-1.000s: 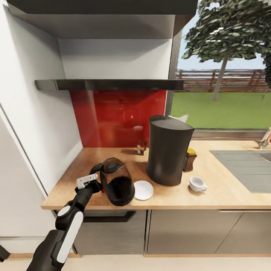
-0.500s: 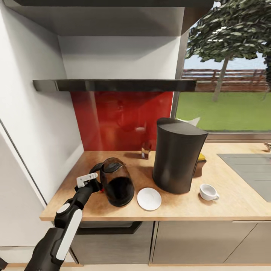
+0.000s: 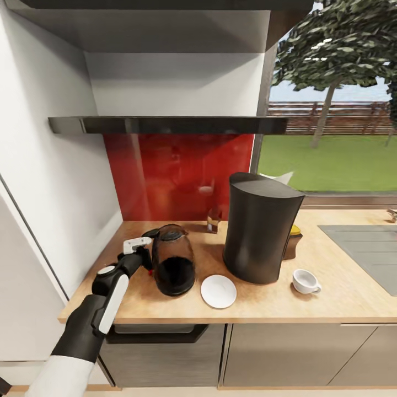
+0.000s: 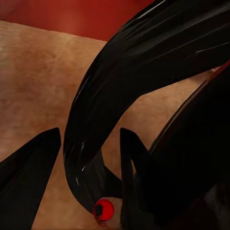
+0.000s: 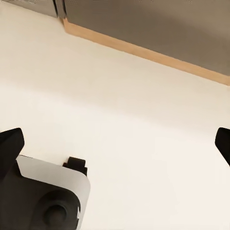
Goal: Set up a coffee station on the kitchen countertop: keep the coffee maker on the countertop, move the bottle of coffee from the kitchen shelf to the counter next to the coffee maker, place a paper coffee filter on top of the coffee maker, put the saucer next to the coffee maker with the coffee cup on the saucer, and place the electric kettle next to the coffee maker.
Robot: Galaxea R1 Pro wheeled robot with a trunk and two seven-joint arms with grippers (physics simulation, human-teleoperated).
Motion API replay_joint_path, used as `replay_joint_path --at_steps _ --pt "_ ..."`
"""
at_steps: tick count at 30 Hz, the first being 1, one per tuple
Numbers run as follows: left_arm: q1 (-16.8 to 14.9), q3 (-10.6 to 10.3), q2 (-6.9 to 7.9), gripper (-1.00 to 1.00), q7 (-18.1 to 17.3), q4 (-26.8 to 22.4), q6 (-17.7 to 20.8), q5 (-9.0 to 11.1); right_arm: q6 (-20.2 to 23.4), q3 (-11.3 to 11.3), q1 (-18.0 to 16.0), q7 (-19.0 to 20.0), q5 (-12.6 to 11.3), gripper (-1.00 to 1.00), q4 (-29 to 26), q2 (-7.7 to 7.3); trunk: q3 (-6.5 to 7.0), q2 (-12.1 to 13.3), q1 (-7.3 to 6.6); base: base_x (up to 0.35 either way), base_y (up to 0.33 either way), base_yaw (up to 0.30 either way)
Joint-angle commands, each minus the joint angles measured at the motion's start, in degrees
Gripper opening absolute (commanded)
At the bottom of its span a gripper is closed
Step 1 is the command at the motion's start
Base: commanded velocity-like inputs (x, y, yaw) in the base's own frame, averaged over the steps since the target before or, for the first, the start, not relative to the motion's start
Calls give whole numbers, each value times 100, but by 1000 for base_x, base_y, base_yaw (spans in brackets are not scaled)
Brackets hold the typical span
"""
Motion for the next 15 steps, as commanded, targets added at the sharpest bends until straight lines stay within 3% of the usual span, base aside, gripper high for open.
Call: replay_joint_path --at_steps 1,3,5,7,11,15 --pt "-96 -1 -3 -100 44 49 54 -141 -9 33 -4 -18 18 100 10 -3 -11 -7 2 0 0 0" --pt "-238 1 -9 -100 36 84 108 -286 -9 34 -4 -16 18 100 76 -1 -11 -7 2 0 0 0" --pt "-429 -5 -63 -100 31 102 438 -356 -18 35 -4 -15 13 100 188 0 -11 -7 2 0 0 0" --pt "-619 -56 -93 -100 27 109 481 -356 -14 16 -4 -15 2 100 191 8 -11 -7 2 0 0 0" --pt "-709 -126 -93 -100 37 110 485 -356 -10 4 -4 -23 -14 100 182 63 -11 -7 2 0 0 -27" --pt "-678 -158 -78 -100 76 110 472 -363 -10 -7 -4 -24 -17 100 180 84 -11 -7 2 0 0 -226"
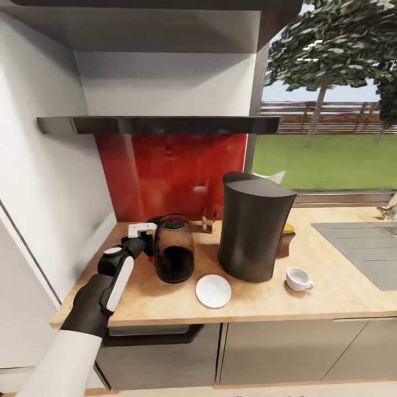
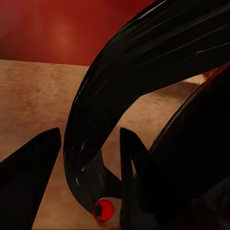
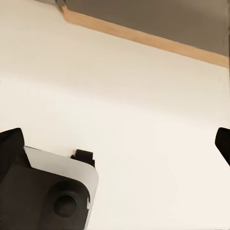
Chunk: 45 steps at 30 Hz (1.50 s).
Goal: Set up a coffee station on the kitchen countertop: keep the coffee maker on the countertop, move the bottle of coffee from the kitchen shelf to the counter next to the coffee maker, place a paper coffee filter on top of the coffee maker, put the saucer next to the coffee maker with the coffee cup on the saucer, and place the electric kettle next to the coffee maker.
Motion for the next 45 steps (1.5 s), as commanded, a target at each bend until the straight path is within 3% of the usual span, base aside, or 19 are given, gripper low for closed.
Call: replay_joint_path --at_steps 1,10,28,34,40,45 --pt "3 -14 8 -100 58 -11 15 62 -11 42 -6 -21 8 100 5 -3 -9 -8 1 0 0 -286" --pt "23 -22 42 -100 67 -11 10 34 -11 48 -6 -21 7 100 13 -1 -9 -8 1 113 0 -253" --pt "52 -12 80 -100 79 -4 -74 8 -11 48 -6 -21 15 100 22 -1 -9 -8 1 87 0 -8" --pt "130 -7 22 -100 69 136 -329 -478 -11 48 -6 -21 16 100 22 -1 -9 -8 1 10 0 0" --pt "134 -55 15 -100 62 361 -414 -522 -11 57 -6 -21 20 100 22 -1 -9 -8 1 246 0 0" --pt "134 -57 10 -100 21 620 -827 -490 -11 72 -6 -21 33 100 22 -1 -9 -8 1 93 0 0"
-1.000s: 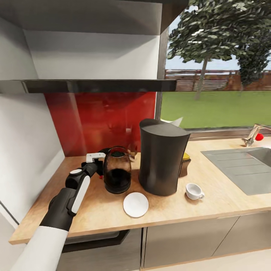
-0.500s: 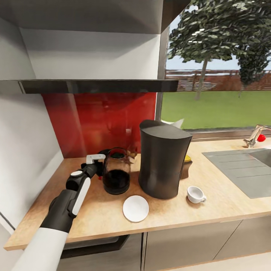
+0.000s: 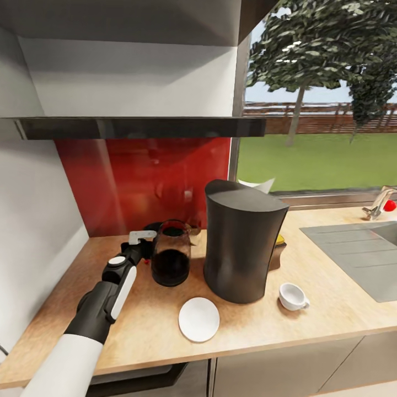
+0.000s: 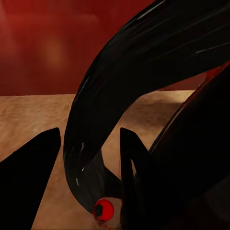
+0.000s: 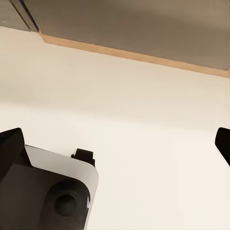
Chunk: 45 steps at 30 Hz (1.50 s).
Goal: Set up a coffee station on the kitchen countertop: keep the coffee maker on the countertop, move the bottle of coffee from the kitchen shelf to the counter next to the coffee maker, place a paper coffee filter on top of the coffee maker, put the saucer next to the coffee maker with the coffee cup on the saucer, and place the electric kettle next to the coffee maker.
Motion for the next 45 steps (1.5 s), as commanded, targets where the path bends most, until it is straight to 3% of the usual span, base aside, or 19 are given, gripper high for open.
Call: replay_joint_path --at_steps 1,4,16,24,27,32,45 --pt "-2 -8 0 -100 51 127 -3 17 -10 37 -4 -21 13 100 2 -5 -10 -6 3 10 0 0" --pt "60 -31 -63 -100 28 81 -25 99 -16 34 -4 -27 19 100 11 36 -9 -4 2 2 0 0" --pt "112 131 25 -100 129 -19 -26 446 -19 30 -4 -30 22 100 11 101 -9 -4 2 0 0 0" --pt "112 384 -31 -100 125 18 -37 463 -19 30 -4 -30 22 100 11 102 -9 -4 2 0 0 0" --pt "112 387 -44 -100 126 23 -65 602 -19 30 -4 -30 22 100 11 101 -9 -4 2 0 0 0" --pt "112 384 -78 -100 150 102 -459 640 -19 30 -4 -30 22 100 11 102 -9 -4 2 0 0 0" --pt "112 378 -90 -100 151 190 -494 649 -19 30 -4 -30 23 100 11 108 -9 -4 2 0 0 0"
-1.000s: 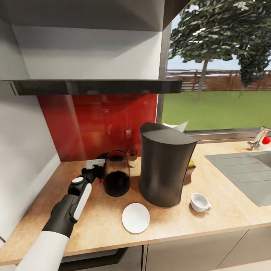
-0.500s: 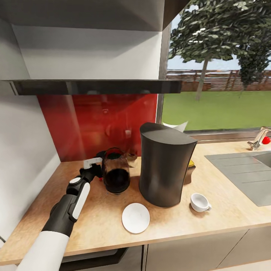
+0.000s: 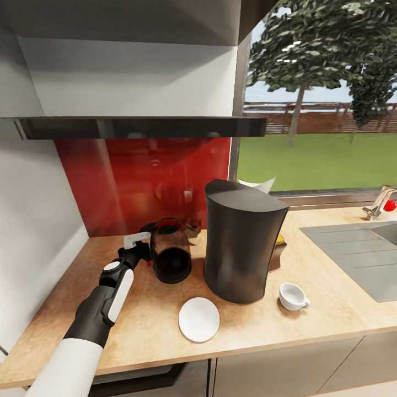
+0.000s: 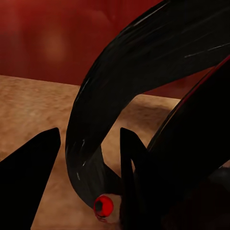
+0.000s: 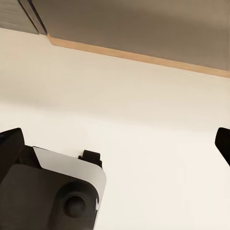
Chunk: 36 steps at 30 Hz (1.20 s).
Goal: Set up a coffee station on the kitchen countertop: keep the coffee maker on the countertop, move the bottle of coffee from the kitchen shelf to the counter next to the coffee maker, place a paper coffee filter on top of the coffee maker, put the saucer next to the coffee maker with the coffee cup on the saucer, and place the electric kettle next to the coffee maker.
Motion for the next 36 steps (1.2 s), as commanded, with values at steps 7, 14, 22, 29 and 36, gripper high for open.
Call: replay_joint_path --at_steps 7,14,22,29,36 --pt "-2 -43 -6 -100 1 -10 23 34 -10 38 -4 -22 13 100 2 -9 -9 -8 2 0 0 0" --pt "2 -41 1 100 -28 -7 22 33 -10 38 -4 -23 14 100 2 -7 -9 -8 2 0 0 0" --pt "3 -41 2 100 -29 -7 21 48 -10 38 -4 -29 13 100 2 -9 -9 -8 2 0 0 0" --pt "4 -38 8 100 -26 -10 15 52 -10 38 -4 -30 13 100 2 -9 -9 -8 2 0 0 0" --pt "4 -38 10 100 -21 -10 21 50 -10 38 -4 -30 14 100 2 -8 -9 -8 2 -107 0 0"
